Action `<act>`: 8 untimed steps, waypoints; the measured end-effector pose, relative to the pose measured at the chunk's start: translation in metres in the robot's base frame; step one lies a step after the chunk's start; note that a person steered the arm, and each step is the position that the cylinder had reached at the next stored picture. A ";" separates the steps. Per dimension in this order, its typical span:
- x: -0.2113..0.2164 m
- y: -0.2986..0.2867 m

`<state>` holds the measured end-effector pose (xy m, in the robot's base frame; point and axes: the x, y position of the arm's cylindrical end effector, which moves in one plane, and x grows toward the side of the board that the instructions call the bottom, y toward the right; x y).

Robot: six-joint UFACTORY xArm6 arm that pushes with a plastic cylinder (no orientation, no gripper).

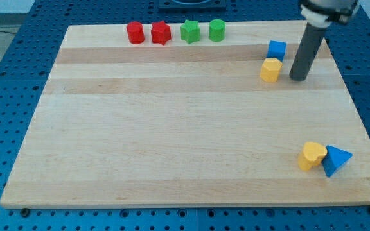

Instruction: Push the yellow hexagon with the blue cube diagonally to the yellow heart

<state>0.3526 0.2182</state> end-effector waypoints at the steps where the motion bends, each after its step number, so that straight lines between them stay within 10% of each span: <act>1: -0.062 0.011; 3: -0.091 -0.040; 8: 0.025 -0.056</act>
<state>0.3774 0.1624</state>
